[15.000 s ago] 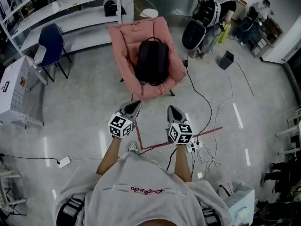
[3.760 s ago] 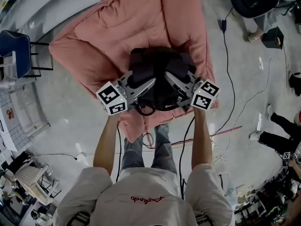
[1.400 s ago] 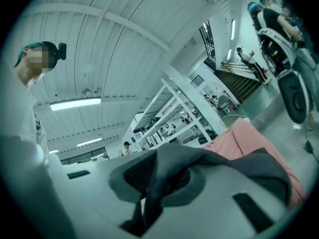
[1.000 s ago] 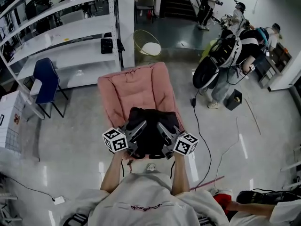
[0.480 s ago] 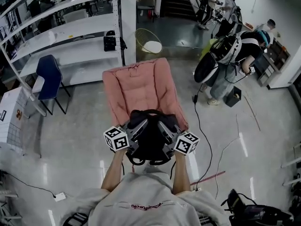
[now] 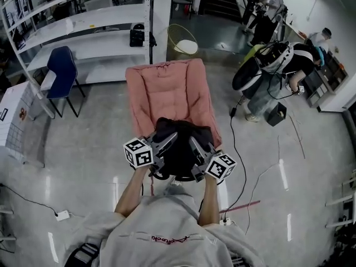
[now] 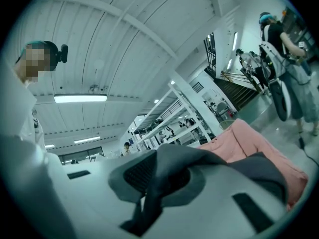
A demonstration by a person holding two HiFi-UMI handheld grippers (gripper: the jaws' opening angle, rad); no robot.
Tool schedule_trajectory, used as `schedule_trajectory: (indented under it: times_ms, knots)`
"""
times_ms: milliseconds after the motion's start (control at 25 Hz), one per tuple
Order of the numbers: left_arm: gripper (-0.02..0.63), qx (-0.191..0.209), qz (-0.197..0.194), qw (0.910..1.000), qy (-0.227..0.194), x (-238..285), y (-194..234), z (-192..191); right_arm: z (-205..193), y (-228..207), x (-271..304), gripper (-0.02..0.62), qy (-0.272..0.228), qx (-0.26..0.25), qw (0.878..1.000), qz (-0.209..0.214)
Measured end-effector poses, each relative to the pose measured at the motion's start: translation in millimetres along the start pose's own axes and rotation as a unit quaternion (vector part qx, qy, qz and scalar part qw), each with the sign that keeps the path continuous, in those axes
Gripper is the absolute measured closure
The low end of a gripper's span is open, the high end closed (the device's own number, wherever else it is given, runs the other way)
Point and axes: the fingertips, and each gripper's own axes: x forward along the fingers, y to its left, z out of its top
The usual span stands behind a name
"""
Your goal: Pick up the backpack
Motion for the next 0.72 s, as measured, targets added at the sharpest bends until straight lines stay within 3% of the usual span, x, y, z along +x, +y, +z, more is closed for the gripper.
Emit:
schedule_trajectory:
  times_ms: [720]
  knots:
    - [0.555,-0.009,-0.011,0.9999,0.009,9.0,1.5,-7.3,2.7,-9.8,-4.1,0.546,0.008,0.0,1.0,-0.021]
